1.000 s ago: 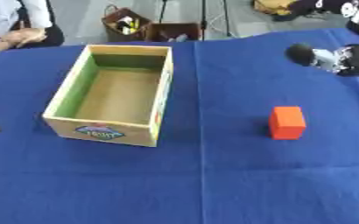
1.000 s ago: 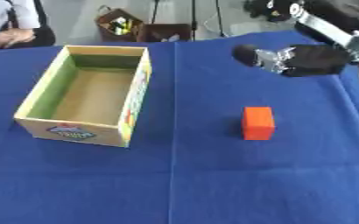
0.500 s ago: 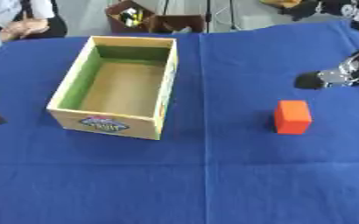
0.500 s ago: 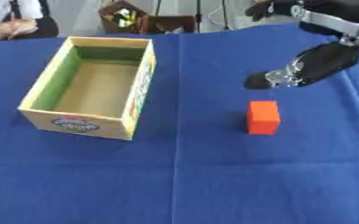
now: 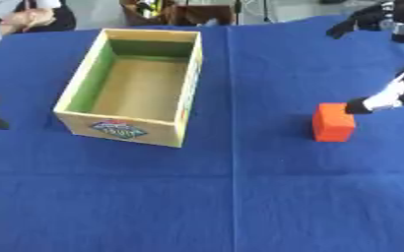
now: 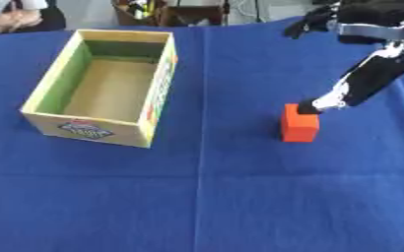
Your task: Pick up objects on the table and place them in the box.
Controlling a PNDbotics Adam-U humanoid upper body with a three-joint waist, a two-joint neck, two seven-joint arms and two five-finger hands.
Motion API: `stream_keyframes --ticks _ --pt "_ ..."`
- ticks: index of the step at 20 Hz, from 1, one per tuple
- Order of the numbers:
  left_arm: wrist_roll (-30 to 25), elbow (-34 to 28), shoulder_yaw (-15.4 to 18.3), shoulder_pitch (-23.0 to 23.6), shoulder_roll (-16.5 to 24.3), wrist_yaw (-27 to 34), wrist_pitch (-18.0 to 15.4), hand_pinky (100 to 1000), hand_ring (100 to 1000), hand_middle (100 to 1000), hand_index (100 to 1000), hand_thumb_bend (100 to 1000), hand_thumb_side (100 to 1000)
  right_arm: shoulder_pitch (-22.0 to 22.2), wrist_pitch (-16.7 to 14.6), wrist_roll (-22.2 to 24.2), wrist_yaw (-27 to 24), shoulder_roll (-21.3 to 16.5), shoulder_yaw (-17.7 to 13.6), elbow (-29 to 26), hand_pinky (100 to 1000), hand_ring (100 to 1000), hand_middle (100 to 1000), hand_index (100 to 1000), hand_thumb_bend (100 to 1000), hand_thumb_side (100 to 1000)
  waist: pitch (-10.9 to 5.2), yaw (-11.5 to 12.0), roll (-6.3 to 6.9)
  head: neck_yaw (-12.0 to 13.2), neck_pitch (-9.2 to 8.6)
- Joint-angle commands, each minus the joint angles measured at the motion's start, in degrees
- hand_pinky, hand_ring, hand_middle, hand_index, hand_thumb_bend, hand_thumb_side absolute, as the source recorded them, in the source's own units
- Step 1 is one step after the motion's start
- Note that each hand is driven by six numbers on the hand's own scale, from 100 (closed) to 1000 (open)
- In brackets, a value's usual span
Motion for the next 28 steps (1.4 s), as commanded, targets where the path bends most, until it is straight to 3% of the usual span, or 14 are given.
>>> stream_keyframes --ticks 1,4,16,28 --pt "-0.18 -1.01 0.24 -0.16 0.51 -0.32 -0.01 427 626 547 818 381 845 -1.05 -0.22 0.9 1.62 -1.9 0.32 0.65 881 910 852 985 510 512 -0.85 0.02 -0.24 0.02 -0.9" --pt "-0.21 -1.01 0.22 -0.2 0.54 -0.29 -0.03 427 626 547 817 380 845 -1.26 -0.03 1.32 2.47 -1.5 1.09 1.82 878 908 847 979 482 498 -0.78 0.15 -0.24 -0.12 -1.16" --pt "-0.54 -1.01 0.07 -0.42 0.4 -0.13 0.03 428 625 546 818 379 843 -0.94 0.25 3.01 6.15 0.05 4.34 5.29 876 910 812 953 519 467 -0.36 0.46 -0.21 -0.7 -2.03" --pt "-0.94 -1.01 -0.03 -0.62 0.3 -0.09 0.13 428 625 546 817 378 841 0.46 0.48 2.73 10.47 0.05 5.13 6.45 868 907 778 922 496 499 0.04 0.38 -0.17 -0.88 -2.43"
